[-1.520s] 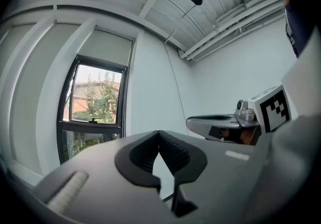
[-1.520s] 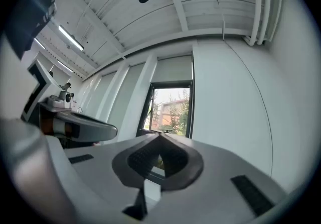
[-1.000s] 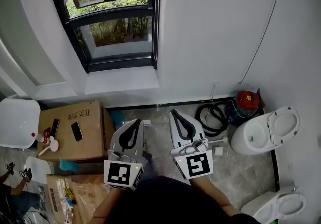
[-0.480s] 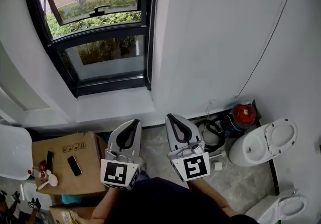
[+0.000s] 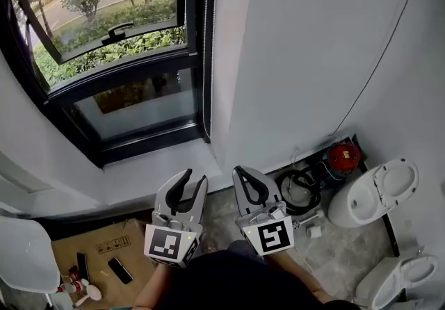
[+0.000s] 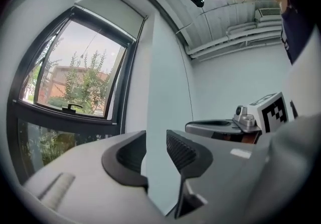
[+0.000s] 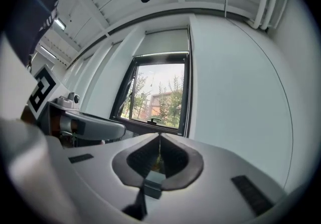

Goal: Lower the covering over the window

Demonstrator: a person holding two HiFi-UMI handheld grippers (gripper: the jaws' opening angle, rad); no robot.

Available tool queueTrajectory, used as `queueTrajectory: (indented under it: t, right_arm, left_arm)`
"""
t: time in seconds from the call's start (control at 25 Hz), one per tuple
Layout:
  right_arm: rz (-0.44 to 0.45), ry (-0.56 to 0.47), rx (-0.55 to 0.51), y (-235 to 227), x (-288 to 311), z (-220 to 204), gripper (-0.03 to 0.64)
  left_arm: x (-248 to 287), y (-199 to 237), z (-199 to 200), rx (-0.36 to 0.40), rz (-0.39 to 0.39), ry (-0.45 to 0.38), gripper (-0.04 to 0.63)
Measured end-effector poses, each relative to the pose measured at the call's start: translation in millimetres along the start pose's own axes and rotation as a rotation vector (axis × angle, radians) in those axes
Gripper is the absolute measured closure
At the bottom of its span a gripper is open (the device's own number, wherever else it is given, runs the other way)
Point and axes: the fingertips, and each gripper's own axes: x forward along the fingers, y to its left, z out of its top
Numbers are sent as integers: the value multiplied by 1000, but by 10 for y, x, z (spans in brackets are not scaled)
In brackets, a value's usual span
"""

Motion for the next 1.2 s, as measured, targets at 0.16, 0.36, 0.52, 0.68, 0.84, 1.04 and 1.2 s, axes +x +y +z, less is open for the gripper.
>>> queueTrajectory:
  t: [0.16, 0.36, 0.52, 0.68, 0.84, 1.04, 1.2]
  right_arm:
    - [5, 52, 2, -90, 243, -125, 603]
    - [22, 30, 1, -227, 657, -135, 603]
    - [39, -6, -8, -390, 983, -92, 603]
    - [60, -57, -36, -630, 1251, -14, 603]
    - [79, -83, -55, -838, 1389, -71, 603]
    - [95, -61, -47, -972, 1529, -246, 603]
    - [106, -66, -65, -950, 1708, -240, 603]
  left_arm:
    - [160, 138, -111, -48, -8, 22, 483]
    - [421, 405, -68, -58, 16, 30, 483]
    - [680, 592, 74, -48, 35, 3, 483]
    - [1022, 694, 93, -22, 38, -14, 483]
    - [1375, 734, 107, -34, 49, -39, 483]
    - [1629, 784, -116, -69, 35, -37, 483]
    - [1798, 976, -207, -35, 45, 8, 483]
